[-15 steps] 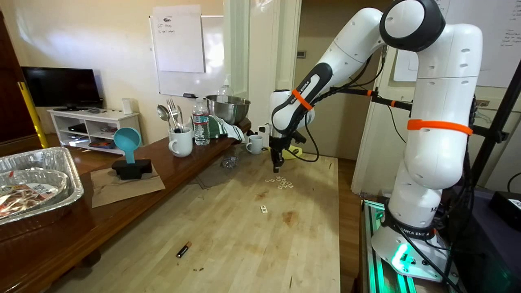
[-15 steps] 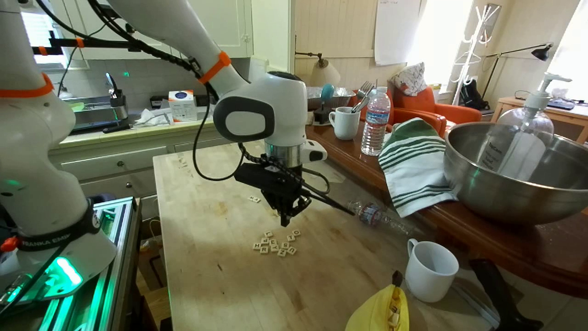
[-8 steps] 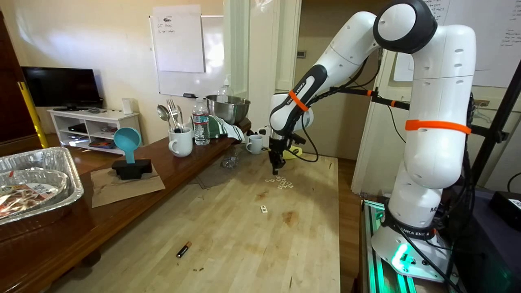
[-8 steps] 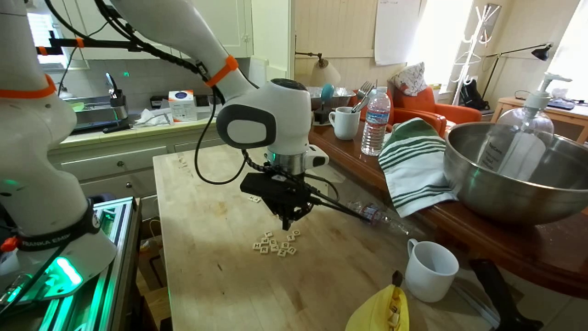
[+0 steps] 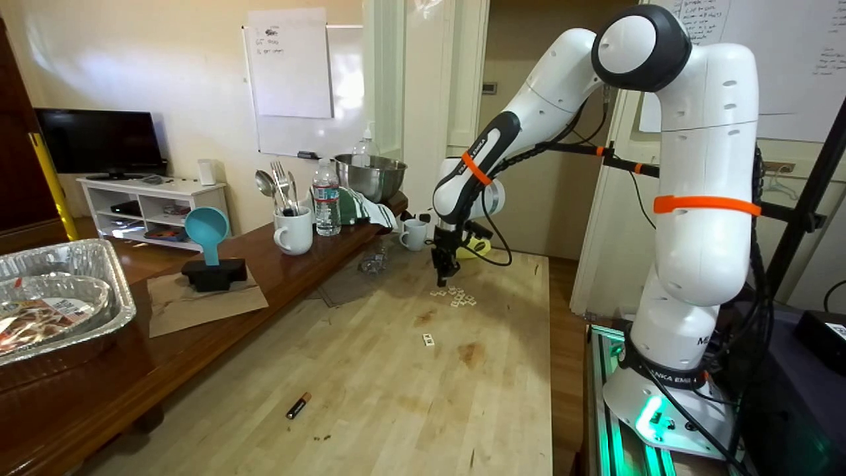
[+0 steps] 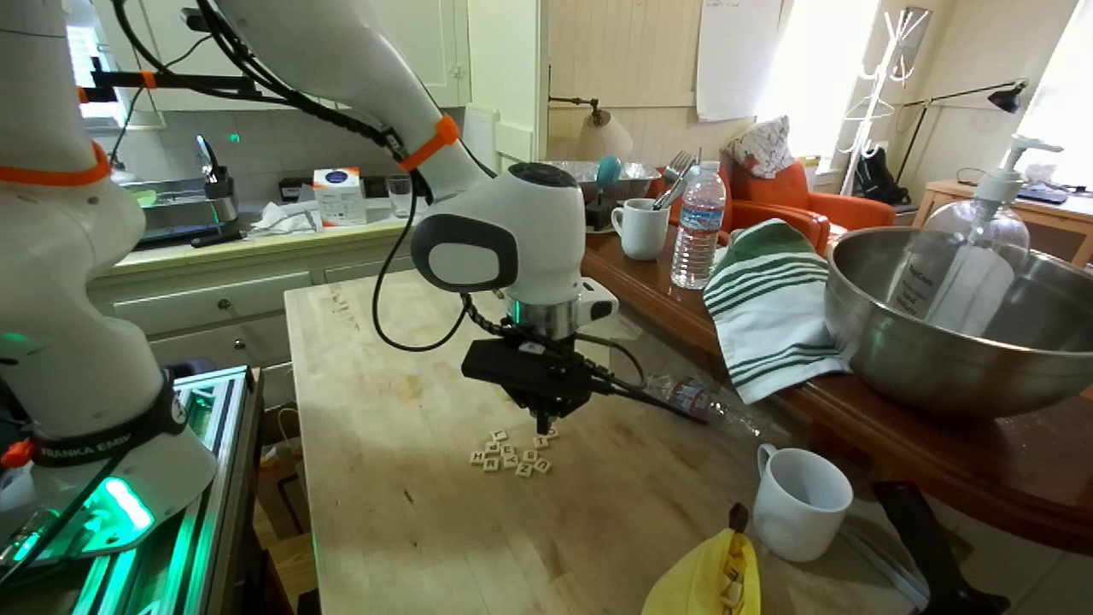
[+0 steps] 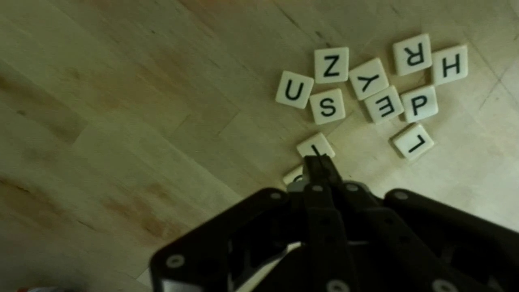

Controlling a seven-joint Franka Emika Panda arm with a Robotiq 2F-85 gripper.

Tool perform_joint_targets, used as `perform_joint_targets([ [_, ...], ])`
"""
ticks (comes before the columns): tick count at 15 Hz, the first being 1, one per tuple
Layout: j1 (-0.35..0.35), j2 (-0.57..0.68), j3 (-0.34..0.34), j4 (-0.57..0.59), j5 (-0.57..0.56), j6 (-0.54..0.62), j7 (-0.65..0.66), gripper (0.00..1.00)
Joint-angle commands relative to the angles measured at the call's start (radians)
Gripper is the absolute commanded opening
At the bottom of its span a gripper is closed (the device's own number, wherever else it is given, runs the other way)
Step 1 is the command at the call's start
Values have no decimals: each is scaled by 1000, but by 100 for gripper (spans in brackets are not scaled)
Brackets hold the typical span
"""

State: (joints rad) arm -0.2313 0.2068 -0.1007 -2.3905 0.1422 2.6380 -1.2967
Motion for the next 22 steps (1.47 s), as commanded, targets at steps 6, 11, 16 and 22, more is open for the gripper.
perform_joint_targets([
  [6, -35, 51, 25, 18, 3, 46, -98, 0],
  [11, -44, 61, 33, 11, 3, 64, -127, 0],
  [16, -45, 69, 34, 4, -13, 64, -134, 0],
  [22, -1, 56, 2, -23, -103, 46, -13, 0],
])
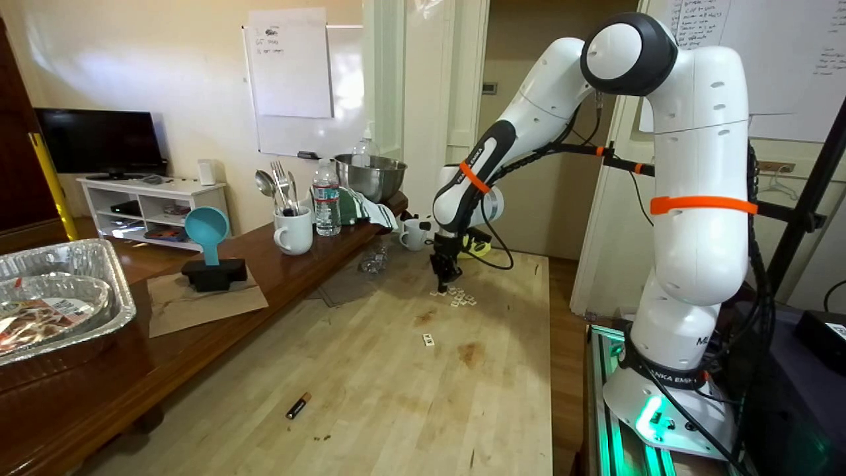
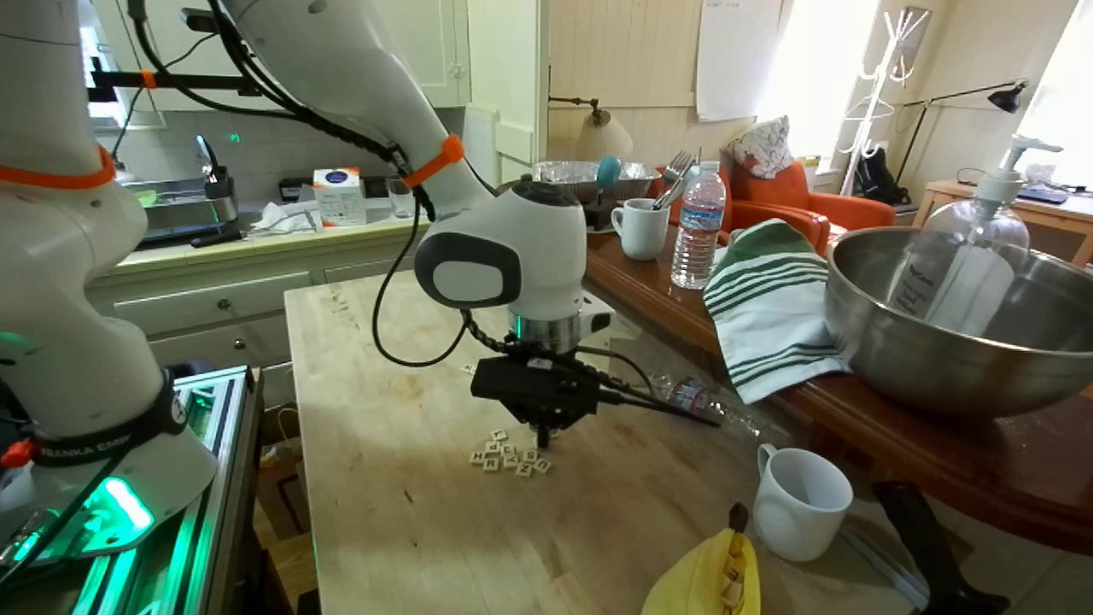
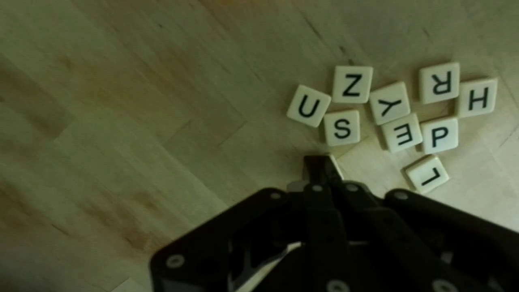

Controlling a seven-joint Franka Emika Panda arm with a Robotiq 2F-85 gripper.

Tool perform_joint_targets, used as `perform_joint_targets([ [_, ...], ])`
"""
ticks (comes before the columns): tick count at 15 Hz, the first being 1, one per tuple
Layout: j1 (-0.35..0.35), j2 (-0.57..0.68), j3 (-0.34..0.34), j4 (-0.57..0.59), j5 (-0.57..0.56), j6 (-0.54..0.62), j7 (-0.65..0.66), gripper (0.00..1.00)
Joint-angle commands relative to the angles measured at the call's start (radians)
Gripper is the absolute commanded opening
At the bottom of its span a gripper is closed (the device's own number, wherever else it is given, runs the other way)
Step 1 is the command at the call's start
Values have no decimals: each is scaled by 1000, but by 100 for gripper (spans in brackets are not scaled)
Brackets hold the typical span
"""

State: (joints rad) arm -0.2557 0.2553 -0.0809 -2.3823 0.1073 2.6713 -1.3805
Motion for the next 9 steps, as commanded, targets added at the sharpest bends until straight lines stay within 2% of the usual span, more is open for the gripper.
perform_joint_targets([
  [1, 22, 4, -10, -38, -74, 13, 73, 0],
  [5, 52, -12, -16, -75, -142, 49, 198, 0],
  [9, 75, -32, -6, -109, -157, 62, 325, 0],
])
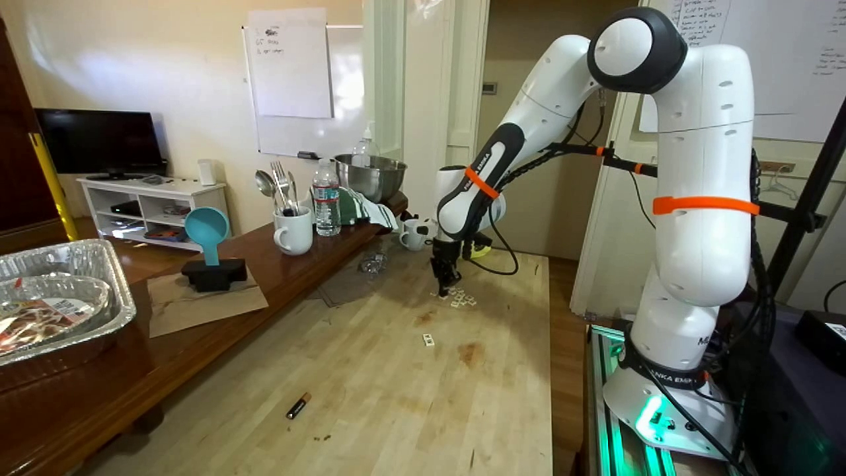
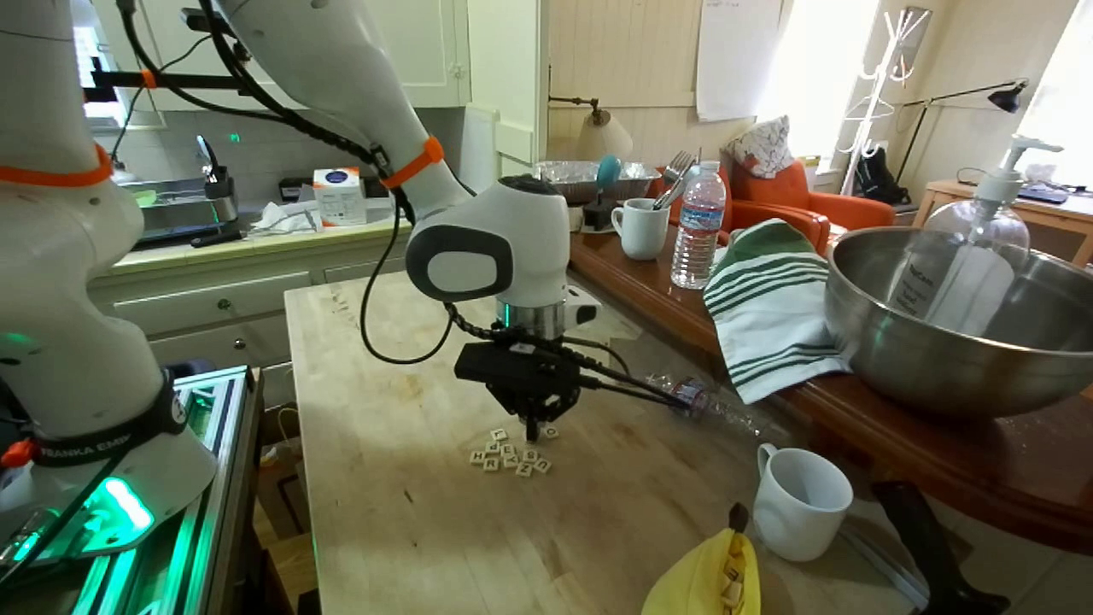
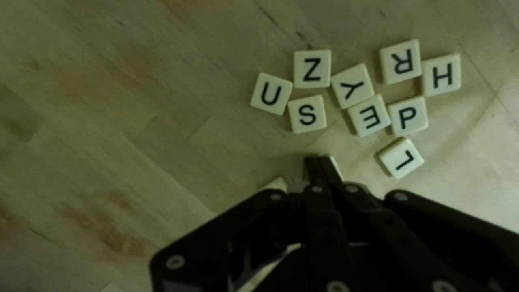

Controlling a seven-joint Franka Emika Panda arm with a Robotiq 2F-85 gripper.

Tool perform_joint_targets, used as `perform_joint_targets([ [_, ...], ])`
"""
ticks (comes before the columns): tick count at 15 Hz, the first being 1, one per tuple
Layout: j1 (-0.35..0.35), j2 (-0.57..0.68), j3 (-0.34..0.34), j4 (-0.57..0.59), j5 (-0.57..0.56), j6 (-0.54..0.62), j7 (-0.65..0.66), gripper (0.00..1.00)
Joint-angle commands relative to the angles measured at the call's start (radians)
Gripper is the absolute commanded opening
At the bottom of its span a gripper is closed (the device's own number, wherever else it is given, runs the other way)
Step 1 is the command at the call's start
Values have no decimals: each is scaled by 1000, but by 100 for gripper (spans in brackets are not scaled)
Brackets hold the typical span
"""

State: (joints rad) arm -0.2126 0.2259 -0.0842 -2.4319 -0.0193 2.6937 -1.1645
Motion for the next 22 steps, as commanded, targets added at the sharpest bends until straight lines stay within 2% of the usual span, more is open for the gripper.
perform_joint_targets([
  [1, 39, -8, -1, -68, -35, 40, 140, 0],
  [10, 95, -41, 37, -106, -24, 7, 394, 0],
  [22, 161, -53, 79, -131, -44, 21, 720, 0],
])
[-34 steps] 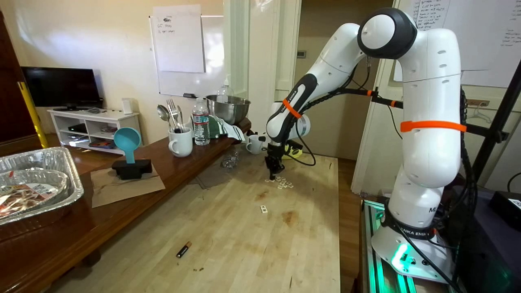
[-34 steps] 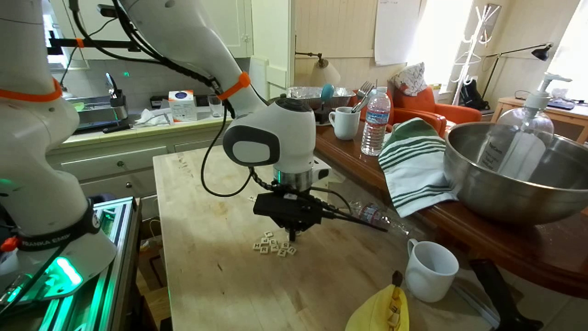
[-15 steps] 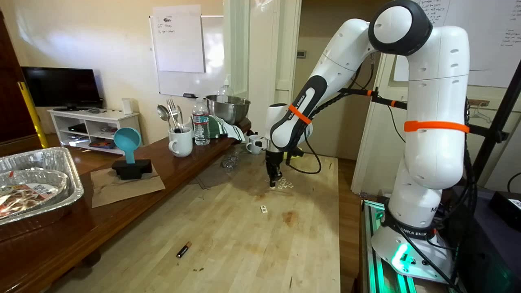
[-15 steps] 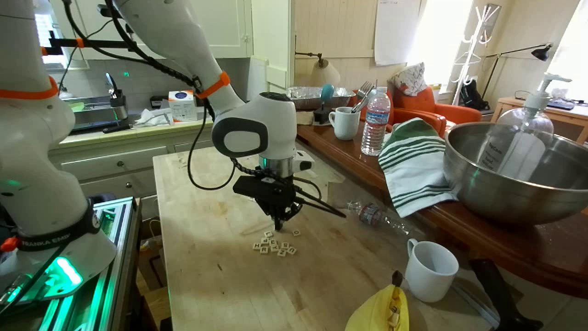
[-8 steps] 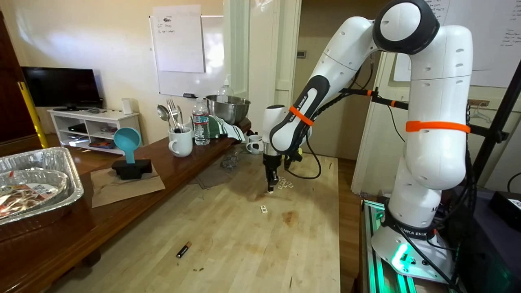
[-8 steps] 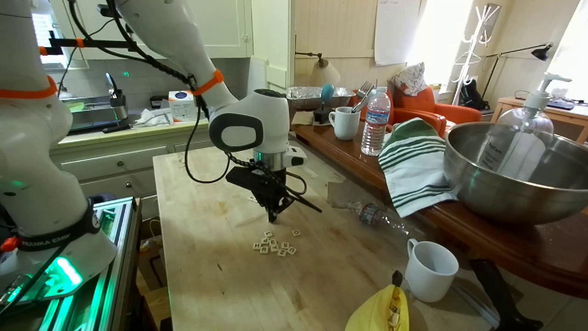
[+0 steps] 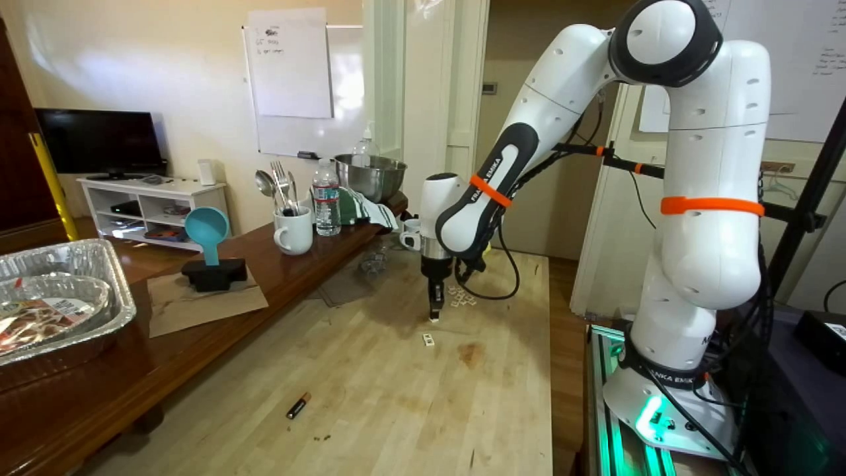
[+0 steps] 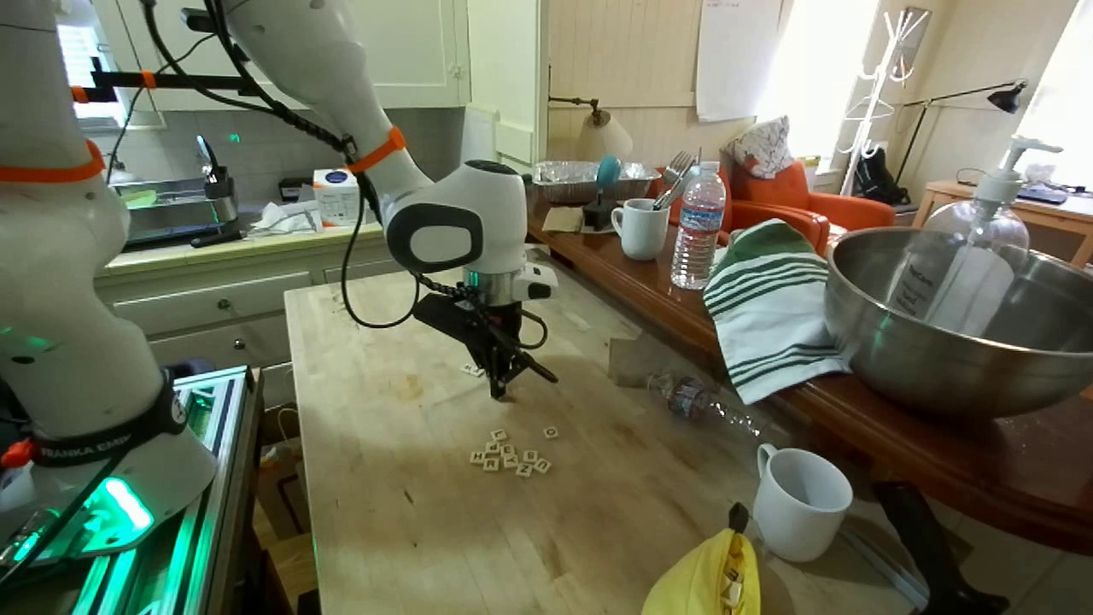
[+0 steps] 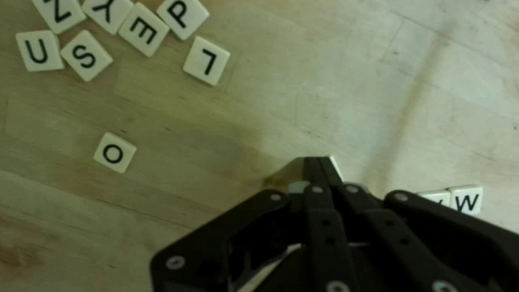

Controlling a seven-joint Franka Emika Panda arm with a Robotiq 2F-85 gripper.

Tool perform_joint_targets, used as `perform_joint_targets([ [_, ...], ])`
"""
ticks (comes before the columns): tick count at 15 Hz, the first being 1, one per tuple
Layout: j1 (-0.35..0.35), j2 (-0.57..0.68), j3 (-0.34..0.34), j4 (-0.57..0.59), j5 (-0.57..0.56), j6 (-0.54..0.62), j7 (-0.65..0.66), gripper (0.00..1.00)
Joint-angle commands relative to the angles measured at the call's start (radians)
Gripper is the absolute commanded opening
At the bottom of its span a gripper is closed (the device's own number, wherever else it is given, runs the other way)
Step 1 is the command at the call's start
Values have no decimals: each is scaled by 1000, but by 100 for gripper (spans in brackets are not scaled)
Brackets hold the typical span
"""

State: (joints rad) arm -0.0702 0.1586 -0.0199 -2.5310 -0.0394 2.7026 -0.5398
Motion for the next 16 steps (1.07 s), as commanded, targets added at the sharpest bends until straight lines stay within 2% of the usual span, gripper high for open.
perform_joint_targets([
  [1, 22, 14, 17, -32, -24, 7, 113, 0],
  [16, 55, 19, 32, -35, -24, 13, 264, 0],
])
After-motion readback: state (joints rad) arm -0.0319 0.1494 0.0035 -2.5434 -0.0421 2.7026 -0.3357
